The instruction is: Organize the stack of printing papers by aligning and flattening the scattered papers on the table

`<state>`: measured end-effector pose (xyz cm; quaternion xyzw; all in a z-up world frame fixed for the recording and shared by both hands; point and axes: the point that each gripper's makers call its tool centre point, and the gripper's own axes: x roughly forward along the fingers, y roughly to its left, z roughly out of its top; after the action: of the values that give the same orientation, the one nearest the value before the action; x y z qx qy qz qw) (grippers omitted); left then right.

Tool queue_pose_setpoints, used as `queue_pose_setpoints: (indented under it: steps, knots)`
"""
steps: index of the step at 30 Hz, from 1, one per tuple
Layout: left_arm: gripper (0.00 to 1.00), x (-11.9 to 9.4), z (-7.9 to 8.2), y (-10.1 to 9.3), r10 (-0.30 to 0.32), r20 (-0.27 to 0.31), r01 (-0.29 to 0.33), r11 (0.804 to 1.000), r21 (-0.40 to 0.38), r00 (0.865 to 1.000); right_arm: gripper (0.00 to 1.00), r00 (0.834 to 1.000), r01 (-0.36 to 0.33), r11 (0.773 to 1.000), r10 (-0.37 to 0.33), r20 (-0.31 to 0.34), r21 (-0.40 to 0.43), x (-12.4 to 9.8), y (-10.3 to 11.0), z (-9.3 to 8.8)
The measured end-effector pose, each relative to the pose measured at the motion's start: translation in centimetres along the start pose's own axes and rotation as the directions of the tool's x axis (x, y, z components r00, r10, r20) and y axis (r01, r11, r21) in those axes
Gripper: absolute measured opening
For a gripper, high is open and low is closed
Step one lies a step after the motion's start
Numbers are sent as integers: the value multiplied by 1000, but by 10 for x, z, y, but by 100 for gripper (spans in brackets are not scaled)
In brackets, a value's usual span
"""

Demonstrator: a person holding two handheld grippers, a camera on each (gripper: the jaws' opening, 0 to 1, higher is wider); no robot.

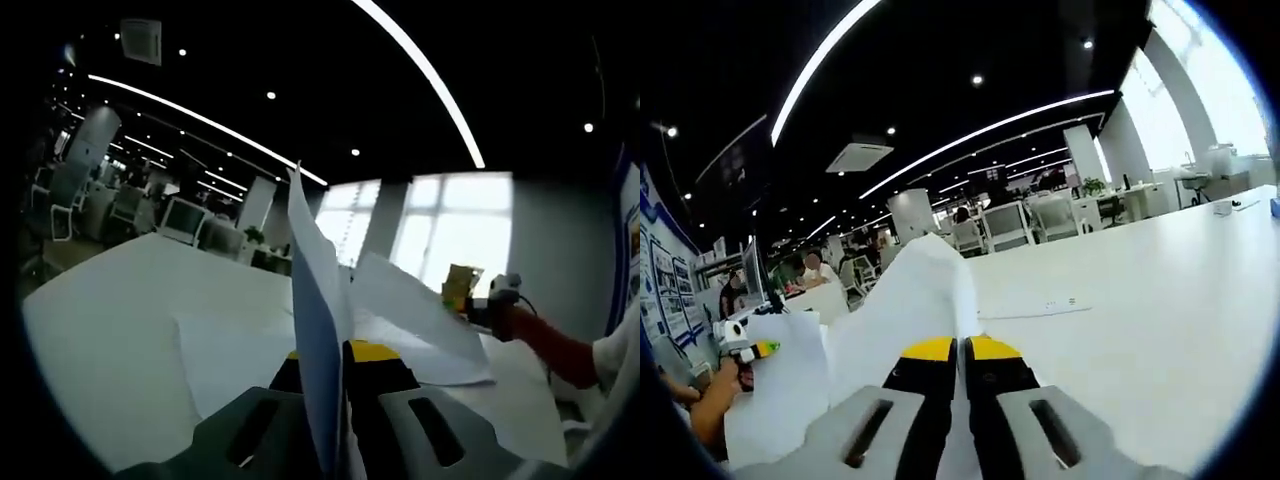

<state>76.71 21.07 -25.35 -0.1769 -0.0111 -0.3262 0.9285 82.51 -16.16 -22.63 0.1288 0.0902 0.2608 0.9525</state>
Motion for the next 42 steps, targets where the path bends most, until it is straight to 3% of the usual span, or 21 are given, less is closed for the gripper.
queue_pose_setpoints:
  steps: [14,31,35,42]
  knots:
    - [6,0,2,4,13,12,-13,1000,-16,1000,0,994,-70,997,68,87,18,-2,39,17]
    - [6,1,1,7,12,8,-12,999,-31,1000,0,985,-153,988,151,87,11,14,78,8]
    - [6,1,2,7,12,9,-12,999,-32,1000,0,977,-172,985,169,132,9,12,85,22]
    - [6,1,2,7,12,10,-12,999,-34,1000,0,973,-182,983,181,145,-3,11,92,29]
